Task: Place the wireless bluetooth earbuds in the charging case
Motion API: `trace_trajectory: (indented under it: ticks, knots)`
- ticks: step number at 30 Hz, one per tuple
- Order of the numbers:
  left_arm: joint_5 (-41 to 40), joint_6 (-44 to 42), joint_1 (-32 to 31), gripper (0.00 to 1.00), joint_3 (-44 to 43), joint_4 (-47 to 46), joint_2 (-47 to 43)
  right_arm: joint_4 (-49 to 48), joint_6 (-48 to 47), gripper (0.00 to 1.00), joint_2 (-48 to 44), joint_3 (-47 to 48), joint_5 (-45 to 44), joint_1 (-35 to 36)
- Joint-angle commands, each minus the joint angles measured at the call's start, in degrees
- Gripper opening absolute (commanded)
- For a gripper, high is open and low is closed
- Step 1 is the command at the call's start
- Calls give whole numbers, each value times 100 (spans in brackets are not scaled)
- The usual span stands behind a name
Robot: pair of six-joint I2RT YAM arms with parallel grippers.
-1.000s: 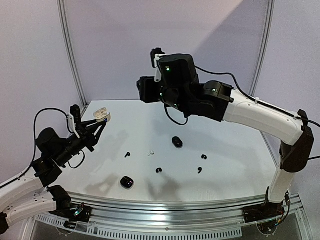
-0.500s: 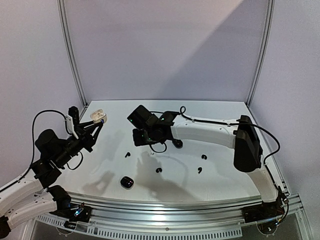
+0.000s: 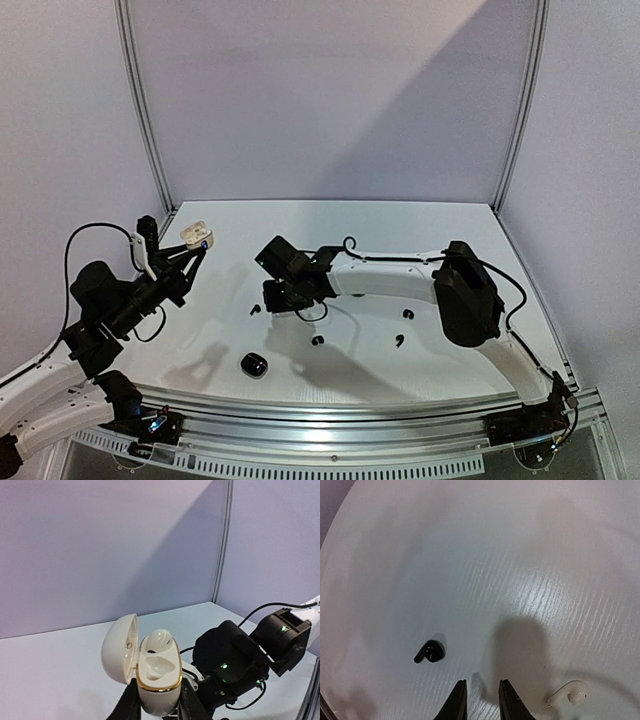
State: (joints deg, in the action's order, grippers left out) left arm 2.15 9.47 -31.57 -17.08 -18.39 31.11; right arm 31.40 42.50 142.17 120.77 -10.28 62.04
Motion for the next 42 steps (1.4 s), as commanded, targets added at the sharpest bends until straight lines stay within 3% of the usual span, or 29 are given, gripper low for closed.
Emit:
trace_trajectory:
  ticks: [1,34,38,42]
  knots:
    - [38,-50,72,0,84,-50,-36,344,251,21,177,109,77,-51]
    - [129,-41,72,0,107,-101,-25,1311,575,18,-88,-451,-263,-290]
    - [123,-51,72,0,109,-86,-43,1218,567,18,-205,-664,-225,-297]
    - [123,-51,72,0,118,-86,-35,463,171,20,-457,-1040,309,-283]
